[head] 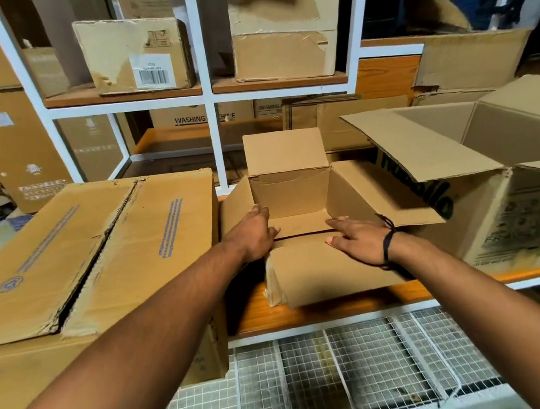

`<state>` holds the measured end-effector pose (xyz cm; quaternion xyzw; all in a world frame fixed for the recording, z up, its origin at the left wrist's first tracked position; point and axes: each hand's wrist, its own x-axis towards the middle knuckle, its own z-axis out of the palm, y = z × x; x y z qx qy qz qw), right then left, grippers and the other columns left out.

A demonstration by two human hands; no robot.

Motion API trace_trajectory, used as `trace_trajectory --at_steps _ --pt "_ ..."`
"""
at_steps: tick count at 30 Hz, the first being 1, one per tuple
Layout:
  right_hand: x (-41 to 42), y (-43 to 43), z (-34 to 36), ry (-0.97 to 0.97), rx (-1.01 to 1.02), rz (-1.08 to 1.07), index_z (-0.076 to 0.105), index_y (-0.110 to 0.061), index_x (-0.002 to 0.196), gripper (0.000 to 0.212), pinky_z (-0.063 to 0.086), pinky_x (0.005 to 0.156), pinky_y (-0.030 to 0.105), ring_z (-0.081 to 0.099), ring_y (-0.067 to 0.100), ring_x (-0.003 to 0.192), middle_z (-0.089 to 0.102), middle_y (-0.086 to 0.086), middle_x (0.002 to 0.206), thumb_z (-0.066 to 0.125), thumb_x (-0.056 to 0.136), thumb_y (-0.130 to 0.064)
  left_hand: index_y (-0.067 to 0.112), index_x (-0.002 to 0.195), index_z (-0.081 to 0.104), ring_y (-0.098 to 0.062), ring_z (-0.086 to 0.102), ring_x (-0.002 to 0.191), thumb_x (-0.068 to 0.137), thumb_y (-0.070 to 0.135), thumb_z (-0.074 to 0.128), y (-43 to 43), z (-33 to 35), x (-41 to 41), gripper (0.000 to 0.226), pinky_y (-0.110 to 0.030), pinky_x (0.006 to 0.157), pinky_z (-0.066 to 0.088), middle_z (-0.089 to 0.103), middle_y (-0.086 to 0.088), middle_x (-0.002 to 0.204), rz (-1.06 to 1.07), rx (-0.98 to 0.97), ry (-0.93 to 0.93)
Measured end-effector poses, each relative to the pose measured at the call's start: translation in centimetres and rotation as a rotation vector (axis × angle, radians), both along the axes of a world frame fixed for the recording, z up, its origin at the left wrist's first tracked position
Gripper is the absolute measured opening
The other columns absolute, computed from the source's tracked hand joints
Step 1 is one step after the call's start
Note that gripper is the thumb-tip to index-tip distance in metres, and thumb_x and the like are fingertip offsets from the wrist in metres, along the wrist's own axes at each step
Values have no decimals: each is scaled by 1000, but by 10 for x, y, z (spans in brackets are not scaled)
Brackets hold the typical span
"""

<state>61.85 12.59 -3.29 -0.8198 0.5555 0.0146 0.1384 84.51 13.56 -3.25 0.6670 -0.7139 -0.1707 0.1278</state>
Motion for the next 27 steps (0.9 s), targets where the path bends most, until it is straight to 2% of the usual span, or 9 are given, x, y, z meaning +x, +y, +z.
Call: trace_trajectory --at_steps 2,5,10,15,19,21,24,27 --pt "7 2 10 -48 -41 39 19 -21 153 63 10 119 34 11 15 147 14 2 160 39 99 -46 13 147 27 -23 27 142 97 37 42 11 3 1 57 -38 116 25 23 -8 156 -21 -46 15" --pt "29 11 32 -139 -109 151 19 -20 152 61 11 114 23 12 14 147 15 2 160 43 99 -39 12 149 24 -24 26 142 100 29 40 24 11 8 54 -35 115 22 23 -5 157 15 -129 34" --pt "76 23 54 -278 -146 286 19 -24 152 63 13 115 28 12 15 147 14 1 160 44 98 -44 11 149 24 -25 23 144 100 22 41 43 27 50 54 -34 118 19 18 -7 158 131 -232 45" --pt "130 35 53 -273 -120 406 18 -23 152 64 13 117 31 11 16 147 10 3 161 44 98 -43 10 145 34 -29 34 138 100 29 40 73 32 113 49 -39 114 24 31 -11 153 241 -185 -58" --pt "182 44 46 -208 -120 442 17 -23 152 65 15 119 39 9 18 148 9 4 161 43 97 -46 11 143 35 -23 17 145 99 41 32 87 27 170 54 -47 118 4 23 -11 156 247 -54 -338" --pt "211 49 41 -178 -132 467 19 -22 152 66 14 119 41 9 18 148 9 5 161 43 97 -48 15 145 33 -22 9 147 99 45 28 91 25 196 55 -50 117 -1 18 -8 158 237 7 -427" --pt "258 62 32 -136 -125 485 20 -22 152 67 15 119 42 9 20 148 7 4 161 40 96 -53 16 147 29 -22 5 148 100 45 28 99 18 236 56 -50 118 -1 15 -5 159 187 50 -422" --pt "300 73 23 -81 -127 490 19 -22 152 69 13 119 41 10 22 148 6 4 161 37 96 -56 19 152 16 -20 3 148 100 47 27 101 5 269 60 -45 118 1 8 -1 161 116 98 -377"
